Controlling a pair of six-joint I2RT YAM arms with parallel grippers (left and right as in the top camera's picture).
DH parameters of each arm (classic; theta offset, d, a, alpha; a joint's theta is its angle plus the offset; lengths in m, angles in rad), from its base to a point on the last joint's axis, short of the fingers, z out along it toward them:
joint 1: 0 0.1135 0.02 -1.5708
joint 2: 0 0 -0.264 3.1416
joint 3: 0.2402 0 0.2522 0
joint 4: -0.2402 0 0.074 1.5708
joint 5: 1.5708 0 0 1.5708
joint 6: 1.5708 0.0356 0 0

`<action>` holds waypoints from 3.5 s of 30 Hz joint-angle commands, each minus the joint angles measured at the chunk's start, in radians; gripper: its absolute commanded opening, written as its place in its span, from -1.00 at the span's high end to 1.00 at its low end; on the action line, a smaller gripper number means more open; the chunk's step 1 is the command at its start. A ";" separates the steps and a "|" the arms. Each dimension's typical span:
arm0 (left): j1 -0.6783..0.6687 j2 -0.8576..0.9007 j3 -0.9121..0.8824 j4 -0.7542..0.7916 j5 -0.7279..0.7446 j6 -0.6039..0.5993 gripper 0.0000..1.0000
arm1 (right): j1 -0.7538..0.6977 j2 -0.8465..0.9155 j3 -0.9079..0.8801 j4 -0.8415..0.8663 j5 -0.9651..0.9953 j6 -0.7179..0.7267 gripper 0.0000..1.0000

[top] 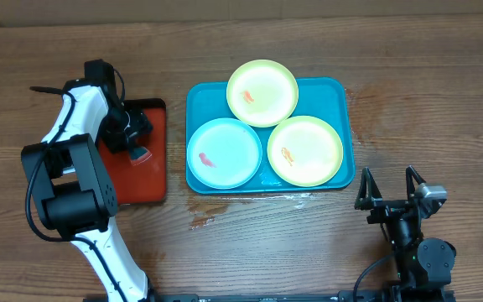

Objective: Clean dirty plates on tray and stack at the side
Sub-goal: 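Lower the left gripper and grasp the green-orange sponge in the red tray, then lift the sponge with the left gripper out of the water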

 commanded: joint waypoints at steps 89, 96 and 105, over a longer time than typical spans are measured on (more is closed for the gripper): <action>0.000 0.005 0.017 -0.095 -0.066 0.047 -0.07 | 0.003 -0.008 -0.011 0.003 0.010 0.000 -1.00; 0.000 0.004 0.076 -0.145 -0.066 0.077 0.92 | 0.003 -0.008 -0.011 0.003 0.010 0.000 -1.00; 0.000 -0.008 0.469 -0.479 -0.074 0.094 0.92 | 0.003 -0.008 -0.011 0.003 0.010 0.000 -1.00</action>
